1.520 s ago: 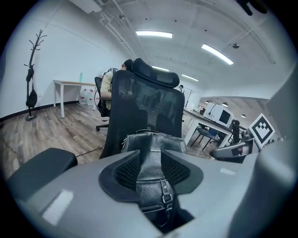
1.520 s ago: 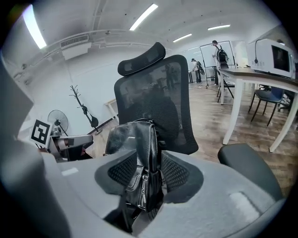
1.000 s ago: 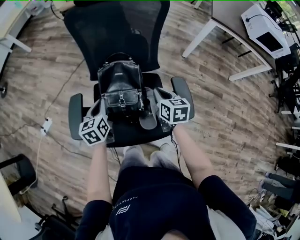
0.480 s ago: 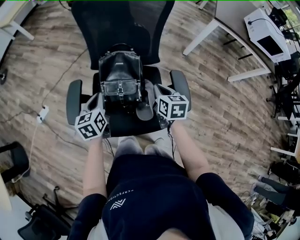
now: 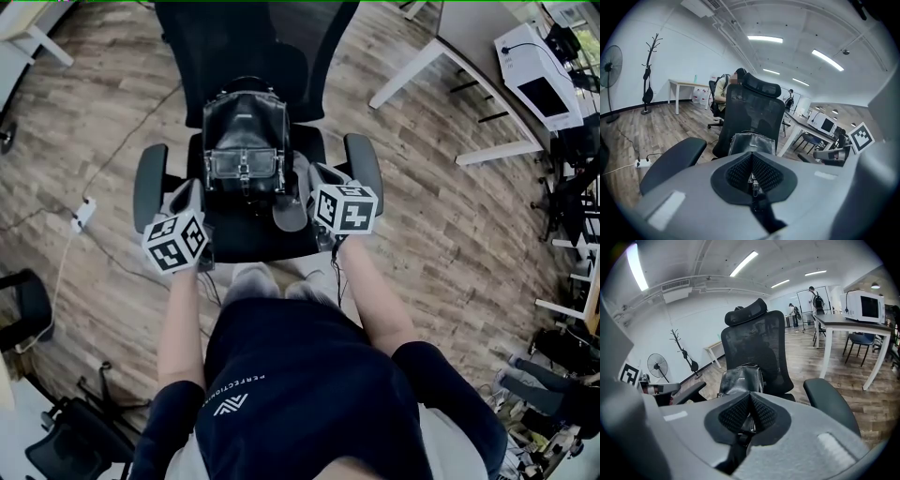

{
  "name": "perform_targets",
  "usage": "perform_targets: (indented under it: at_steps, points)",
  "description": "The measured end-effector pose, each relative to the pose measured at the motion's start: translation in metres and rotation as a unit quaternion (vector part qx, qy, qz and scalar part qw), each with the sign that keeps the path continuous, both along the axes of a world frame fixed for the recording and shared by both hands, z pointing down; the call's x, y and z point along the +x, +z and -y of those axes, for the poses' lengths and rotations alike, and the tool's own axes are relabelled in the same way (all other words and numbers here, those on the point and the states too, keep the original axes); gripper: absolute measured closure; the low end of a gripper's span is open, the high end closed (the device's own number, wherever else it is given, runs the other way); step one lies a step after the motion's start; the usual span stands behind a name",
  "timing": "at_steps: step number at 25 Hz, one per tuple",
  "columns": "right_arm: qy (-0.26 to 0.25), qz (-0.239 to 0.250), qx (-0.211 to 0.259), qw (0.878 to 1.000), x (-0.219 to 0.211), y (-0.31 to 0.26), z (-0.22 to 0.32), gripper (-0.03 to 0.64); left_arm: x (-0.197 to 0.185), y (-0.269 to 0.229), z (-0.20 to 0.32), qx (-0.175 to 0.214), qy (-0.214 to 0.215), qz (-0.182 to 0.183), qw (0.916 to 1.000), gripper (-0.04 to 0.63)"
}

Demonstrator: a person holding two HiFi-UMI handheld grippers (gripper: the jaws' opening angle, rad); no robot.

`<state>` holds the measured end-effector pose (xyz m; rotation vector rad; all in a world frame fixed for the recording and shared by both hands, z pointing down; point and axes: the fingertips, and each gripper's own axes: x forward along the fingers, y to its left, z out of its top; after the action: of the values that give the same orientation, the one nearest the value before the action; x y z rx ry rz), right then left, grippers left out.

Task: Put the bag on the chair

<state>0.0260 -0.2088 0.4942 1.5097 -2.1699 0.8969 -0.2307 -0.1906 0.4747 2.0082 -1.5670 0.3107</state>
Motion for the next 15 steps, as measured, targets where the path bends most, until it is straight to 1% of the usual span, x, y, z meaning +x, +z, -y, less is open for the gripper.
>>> perform_targets:
  at_steps: [10, 15]
  points:
    - [-0.004, 0.005, -0.007, 1.000, 0.0001, 0.0071, -0.0037, 0.615, 0.0009, 0.0099, -0.0077, -0.016, 0.007, 0.000, 0.9999, 0.581]
    - [-0.010, 0.002, -0.006, 1.000, -0.0003, 0.0066, -0.0043, 0.615, 0.0006, 0.0073, -0.0077, -0.015, 0.002, 0.000, 0.9999, 0.580]
